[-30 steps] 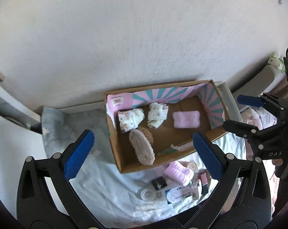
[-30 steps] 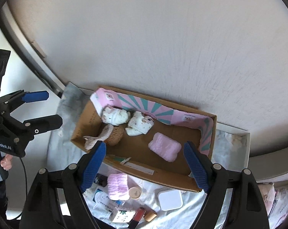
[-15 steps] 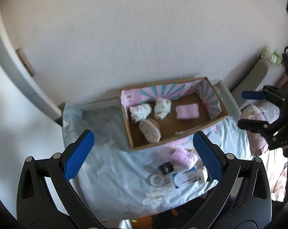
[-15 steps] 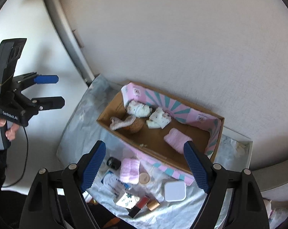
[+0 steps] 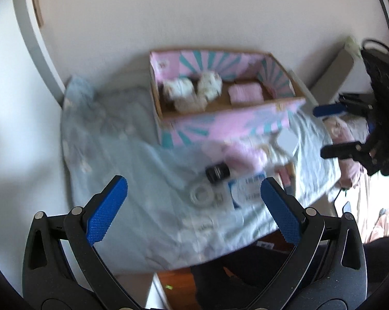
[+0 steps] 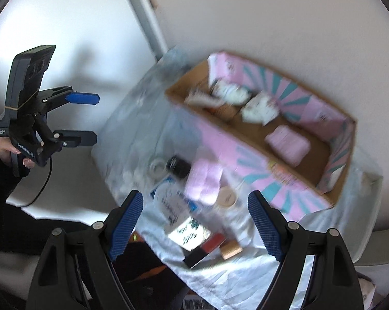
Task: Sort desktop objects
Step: 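Move both tools back over the remaining items on the cloth, then grasp the clear plastic cup with left tool while right tool grasps the tissue pack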
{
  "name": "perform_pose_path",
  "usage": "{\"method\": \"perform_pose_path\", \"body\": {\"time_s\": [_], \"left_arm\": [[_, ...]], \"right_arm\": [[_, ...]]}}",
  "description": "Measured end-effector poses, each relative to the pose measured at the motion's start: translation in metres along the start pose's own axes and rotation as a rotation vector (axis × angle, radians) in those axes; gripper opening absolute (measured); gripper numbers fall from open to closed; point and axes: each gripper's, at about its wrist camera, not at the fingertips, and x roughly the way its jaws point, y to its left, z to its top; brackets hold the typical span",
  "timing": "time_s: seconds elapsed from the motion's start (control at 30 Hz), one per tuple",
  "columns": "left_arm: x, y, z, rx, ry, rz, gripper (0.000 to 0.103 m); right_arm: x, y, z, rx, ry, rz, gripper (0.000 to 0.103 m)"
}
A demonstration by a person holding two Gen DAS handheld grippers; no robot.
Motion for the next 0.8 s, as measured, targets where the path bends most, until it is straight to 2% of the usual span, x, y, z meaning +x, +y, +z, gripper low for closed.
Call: {"method": "perform_pose_path", "body": {"time_s": [0.2, 0.33, 0.5, 0.57, 0.63, 0.8], "left_arm": [[0.026, -0.026, -0.046, -0.038, -0.011, -0.002, 0.103], [0.052, -0.043, -0.074, -0.078, -0.028, 0.028, 0.102], [0.088, -0.053, -0.099, -0.135, -0.031, 0.059, 0.094], [0.099, -0.054, -0.107, -0.165, -0.042, 0.067, 0.086], [0.105, -0.054, -0.110, -0.180, -0.051, 0.071, 0.084], [0.113, -0.059, -0.114, -0.173, -0.072, 0.111, 0.074]], "right_arm": [[0.031, 0.012, -0.024, -0.106, 0.027, 0.044, 0.081], [0.048, 0.015, -0.037, -0.181, 0.028, 0.069, 0.081], [0.066, 0.012, -0.051, -0.251, 0.030, 0.098, 0.081], [0.073, 0.009, -0.055, -0.268, 0.039, 0.104, 0.080], [0.079, 0.007, -0.057, -0.285, 0.049, 0.116, 0.074], [0.091, 0.008, -0.062, -0.346, 0.075, 0.124, 0.069]]}}
